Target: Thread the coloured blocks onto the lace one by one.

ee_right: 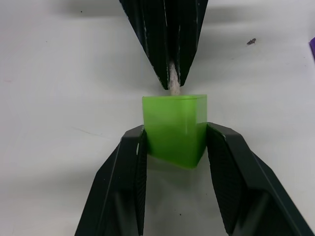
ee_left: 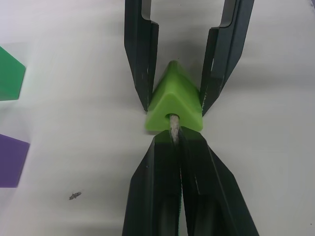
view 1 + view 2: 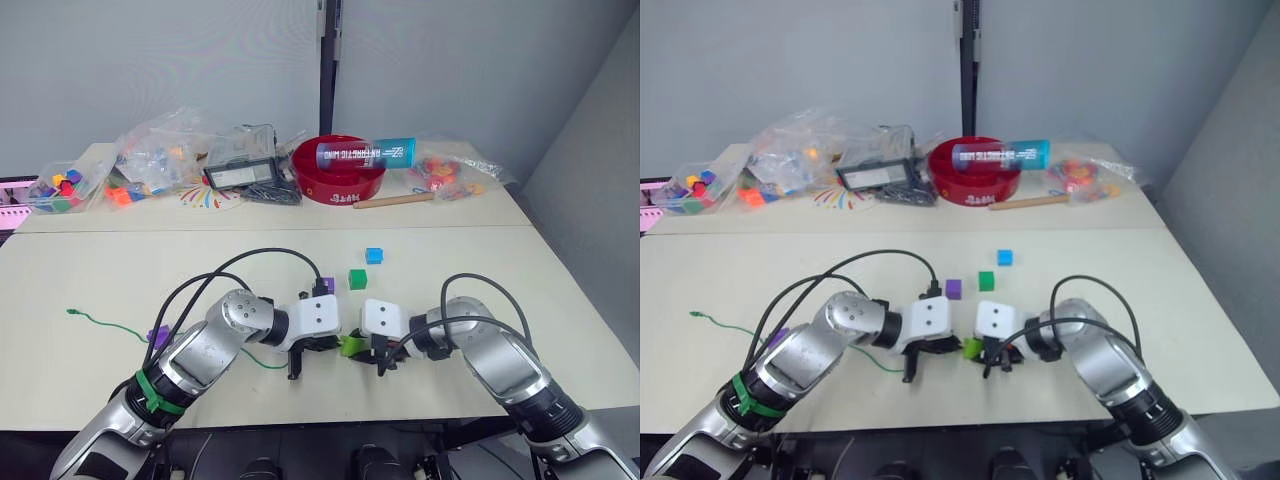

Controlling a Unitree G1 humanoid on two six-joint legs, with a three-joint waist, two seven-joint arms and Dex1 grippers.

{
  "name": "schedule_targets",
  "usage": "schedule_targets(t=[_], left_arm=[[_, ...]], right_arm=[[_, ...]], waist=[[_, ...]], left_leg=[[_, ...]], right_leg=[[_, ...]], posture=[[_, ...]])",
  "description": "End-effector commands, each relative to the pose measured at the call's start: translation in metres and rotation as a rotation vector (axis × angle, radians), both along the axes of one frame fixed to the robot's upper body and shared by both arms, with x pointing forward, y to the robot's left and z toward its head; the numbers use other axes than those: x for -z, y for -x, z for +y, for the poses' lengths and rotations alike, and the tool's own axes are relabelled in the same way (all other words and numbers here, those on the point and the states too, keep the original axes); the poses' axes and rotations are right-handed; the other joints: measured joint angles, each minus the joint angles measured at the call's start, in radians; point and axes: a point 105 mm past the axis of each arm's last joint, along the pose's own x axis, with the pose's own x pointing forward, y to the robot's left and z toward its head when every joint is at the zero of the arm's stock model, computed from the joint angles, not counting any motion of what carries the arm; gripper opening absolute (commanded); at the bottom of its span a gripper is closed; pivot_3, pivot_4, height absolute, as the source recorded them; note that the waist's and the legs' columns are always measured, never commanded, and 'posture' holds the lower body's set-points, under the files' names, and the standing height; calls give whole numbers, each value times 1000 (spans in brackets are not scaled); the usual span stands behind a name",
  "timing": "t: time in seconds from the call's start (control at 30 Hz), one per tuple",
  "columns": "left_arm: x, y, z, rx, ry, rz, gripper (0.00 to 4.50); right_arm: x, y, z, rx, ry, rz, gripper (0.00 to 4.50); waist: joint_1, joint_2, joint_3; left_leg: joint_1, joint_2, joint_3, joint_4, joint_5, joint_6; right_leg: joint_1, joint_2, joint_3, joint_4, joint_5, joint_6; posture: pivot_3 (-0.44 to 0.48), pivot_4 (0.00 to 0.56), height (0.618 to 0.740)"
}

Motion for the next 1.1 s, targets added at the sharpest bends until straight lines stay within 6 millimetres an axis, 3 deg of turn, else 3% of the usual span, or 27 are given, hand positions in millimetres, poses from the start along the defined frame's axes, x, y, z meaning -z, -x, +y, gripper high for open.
schedule_targets(t=[0.03,0.23,0.53,0.8,1.1], left_arm=[[20,3,7,-19,-49,61,0],[24,2,11,-31,-50,75,0],[34,2,19,-54,-62,109,0],[12,-1,22,-73,40,112,2610],[6,-2,40,-134,121,135,2610]], right_arm=[[-15,-2,2,6,-18,-45,1288],[-22,1,5,8,-66,-58,1288],[-15,4,5,9,-72,-57,1288],[-14,2,-2,1,-27,-80,1288],[-15,5,-1,-31,5,-99,1288]], waist=[[0,0,0],[0,0,0],[-2,0,0],[1,0,0],[1,0,0]], left_leg=[[0,0,0,0,0,0],[-1,0,0,0,0,0],[0,0,0,0,0,0],[-1,0,0,0,0,0],[-1,0,0,0,0,0]], right_leg=[[0,0,0,0,0,0],[-1,0,0,0,0,0],[0,0,0,0,0,0],[-1,0,0,0,0,0],[-2,0,0,0,0,0]], posture=[[0,150,740],[0,150,740],[0,150,740],[0,150,740],[0,150,740]])
